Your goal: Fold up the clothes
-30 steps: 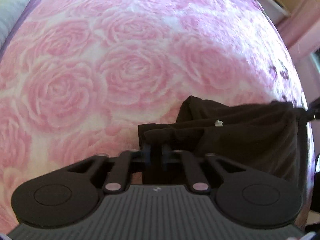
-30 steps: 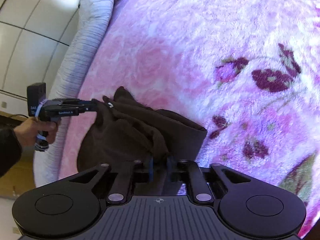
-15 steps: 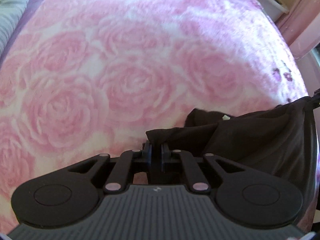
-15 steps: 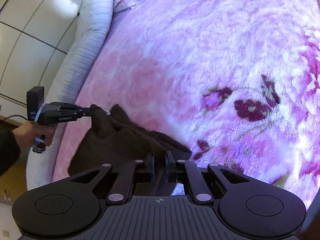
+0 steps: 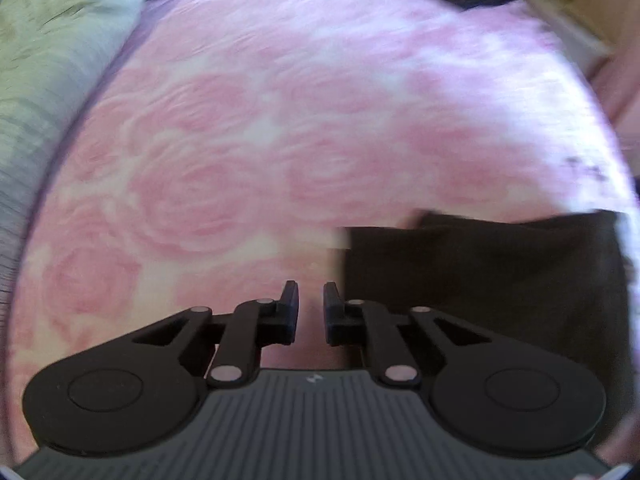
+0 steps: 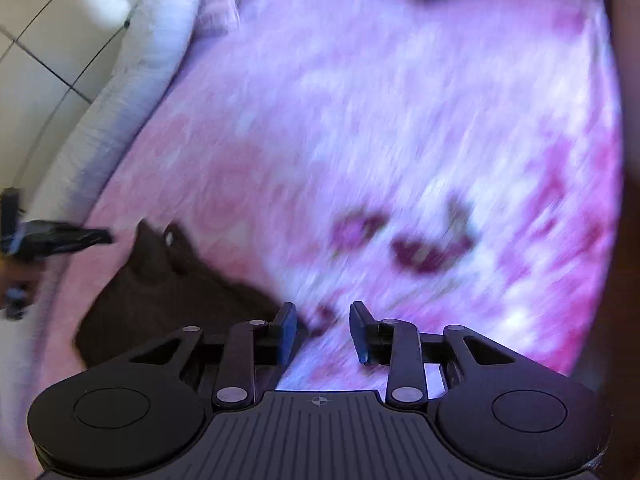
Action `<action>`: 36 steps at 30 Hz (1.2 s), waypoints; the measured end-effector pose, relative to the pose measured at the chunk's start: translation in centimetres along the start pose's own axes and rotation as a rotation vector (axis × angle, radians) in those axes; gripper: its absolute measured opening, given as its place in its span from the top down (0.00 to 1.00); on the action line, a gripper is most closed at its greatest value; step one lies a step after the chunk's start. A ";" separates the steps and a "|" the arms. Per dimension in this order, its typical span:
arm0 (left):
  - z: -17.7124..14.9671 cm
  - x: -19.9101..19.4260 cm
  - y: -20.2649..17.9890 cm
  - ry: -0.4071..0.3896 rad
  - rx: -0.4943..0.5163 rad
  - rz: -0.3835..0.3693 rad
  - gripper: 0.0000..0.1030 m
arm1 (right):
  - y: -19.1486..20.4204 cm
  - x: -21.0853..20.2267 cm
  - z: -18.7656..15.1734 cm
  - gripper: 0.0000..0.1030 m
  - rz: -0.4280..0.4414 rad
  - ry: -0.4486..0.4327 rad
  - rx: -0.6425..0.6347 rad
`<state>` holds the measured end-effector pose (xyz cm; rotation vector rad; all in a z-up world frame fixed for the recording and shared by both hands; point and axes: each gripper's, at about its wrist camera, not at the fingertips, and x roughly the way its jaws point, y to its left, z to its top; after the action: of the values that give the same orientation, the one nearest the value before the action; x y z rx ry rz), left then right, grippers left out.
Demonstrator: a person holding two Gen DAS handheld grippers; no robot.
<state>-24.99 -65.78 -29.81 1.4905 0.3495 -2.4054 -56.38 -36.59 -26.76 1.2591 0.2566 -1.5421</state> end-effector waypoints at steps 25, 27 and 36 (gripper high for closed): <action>2.3 5.9 -3.8 -0.009 -0.122 -0.186 0.84 | 2.6 4.2 -2.1 0.68 0.074 0.115 -0.205; 2.7 8.0 -4.5 0.020 -0.095 -0.157 0.83 | 3.2 5.0 -2.0 0.68 0.107 0.105 -0.218; 2.5 7.3 -4.1 0.003 -0.072 -0.029 0.82 | 1.8 8.8 -0.8 0.80 0.141 0.133 -0.187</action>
<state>-31.63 -63.66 -35.06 1.4673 0.4566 -2.3866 -53.25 -41.84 -33.36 1.2064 0.3815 -1.2859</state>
